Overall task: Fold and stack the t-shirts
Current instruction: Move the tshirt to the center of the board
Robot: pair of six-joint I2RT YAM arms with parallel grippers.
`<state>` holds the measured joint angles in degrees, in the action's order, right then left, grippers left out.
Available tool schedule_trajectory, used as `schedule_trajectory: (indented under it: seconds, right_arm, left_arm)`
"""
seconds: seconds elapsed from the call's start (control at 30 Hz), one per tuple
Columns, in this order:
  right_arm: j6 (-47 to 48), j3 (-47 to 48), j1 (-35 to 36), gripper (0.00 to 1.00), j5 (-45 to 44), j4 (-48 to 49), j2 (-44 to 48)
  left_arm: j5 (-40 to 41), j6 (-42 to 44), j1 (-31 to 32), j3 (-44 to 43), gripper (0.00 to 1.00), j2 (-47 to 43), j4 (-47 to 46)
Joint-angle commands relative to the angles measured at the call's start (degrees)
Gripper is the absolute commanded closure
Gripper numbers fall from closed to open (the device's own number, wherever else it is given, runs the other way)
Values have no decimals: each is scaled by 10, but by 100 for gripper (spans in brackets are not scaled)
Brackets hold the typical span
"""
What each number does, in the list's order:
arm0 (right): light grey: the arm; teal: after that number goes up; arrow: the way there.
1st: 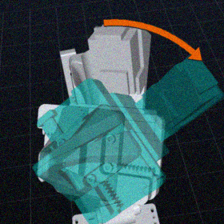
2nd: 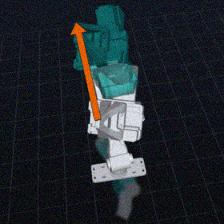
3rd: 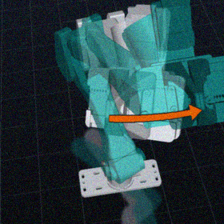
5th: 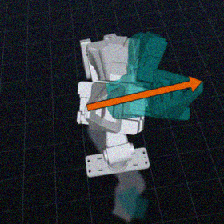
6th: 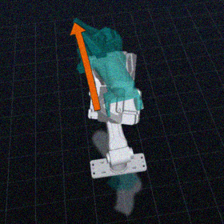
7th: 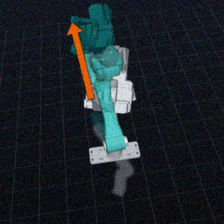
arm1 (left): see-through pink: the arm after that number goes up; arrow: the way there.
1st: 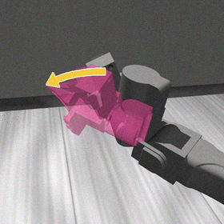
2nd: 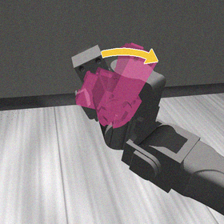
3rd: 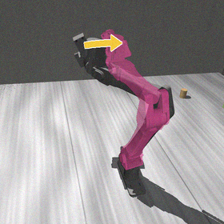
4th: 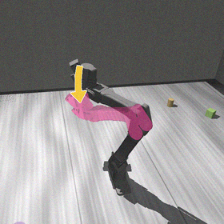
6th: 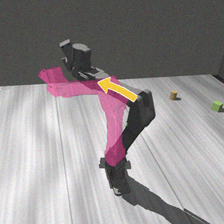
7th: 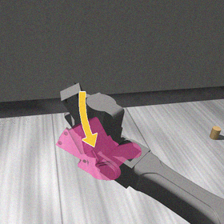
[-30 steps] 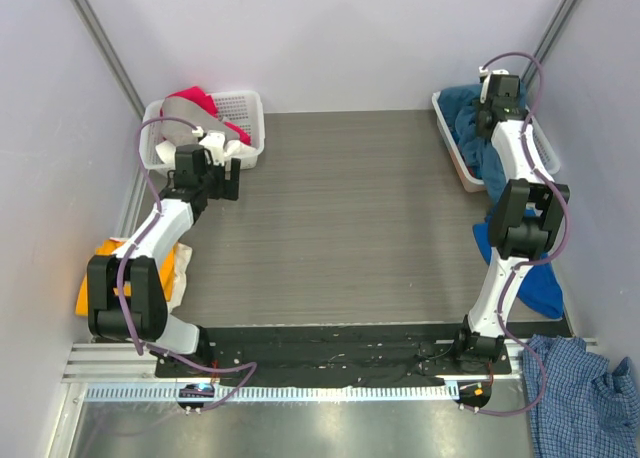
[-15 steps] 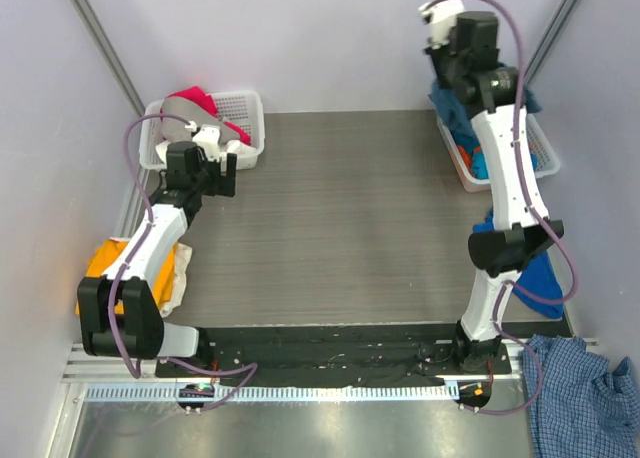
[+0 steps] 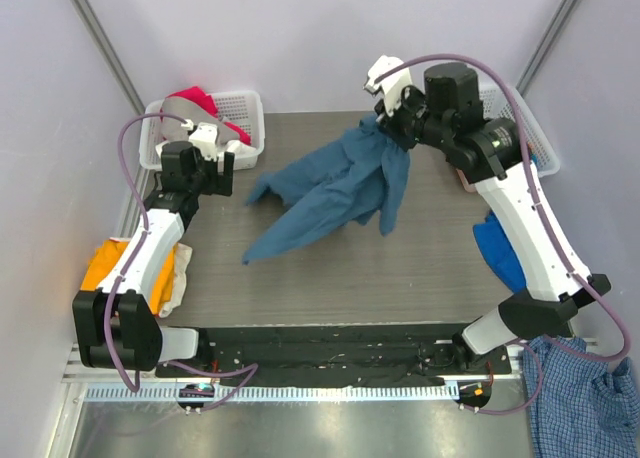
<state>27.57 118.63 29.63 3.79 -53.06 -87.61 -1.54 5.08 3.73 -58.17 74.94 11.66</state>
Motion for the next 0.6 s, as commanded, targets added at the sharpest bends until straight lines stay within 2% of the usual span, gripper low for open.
schedule_trajectory:
  seconds: [0.0, 0.03, 0.07, 0.2, 0.23, 0.3, 0.33, 0.37, 0.43, 0.57]
  right_arm:
    - [-1, -122, 0, 95, -6, 49, 15]
    - [0, -142, 1, 95, -6, 51, 16]
    - [0, -177, 0, 99, -7, 59, 15]
    - [0, -253, 1, 99, -35, 102, 24]
    - [3, -262, 0, 94, -66, 110, 19]
    - [8, -277, 1, 75, -79, 109, 11]
    - [9, -284, 0, 52, -100, 111, 9]
    - [10, -298, 1, 46, -111, 115, 4]
    - [13, -316, 1, 36, -168, 138, -1]
    - [18, -359, -1, 31, -325, 178, -33]
  left_arm:
    - [6, 14, 2, -11, 12, -16, 1]
    - [6, 15, 2, -11, 12, -15, 2]
    - [5, 15, 2, -12, 12, -12, 1]
    - [1, 14, 2, -13, 12, -1, 2]
    - [-1, 14, 2, -12, 12, -1, 2]
    - [-5, 13, 2, -8, 12, 2, 2]
    - [-8, 13, 2, -7, 12, 2, 2]
    - [-14, 13, 1, -5, 12, 2, 2]
    - [-21, 14, 3, -2, 12, 1, 5]
    - [-61, 51, 18, 16, 11, 1, 24]
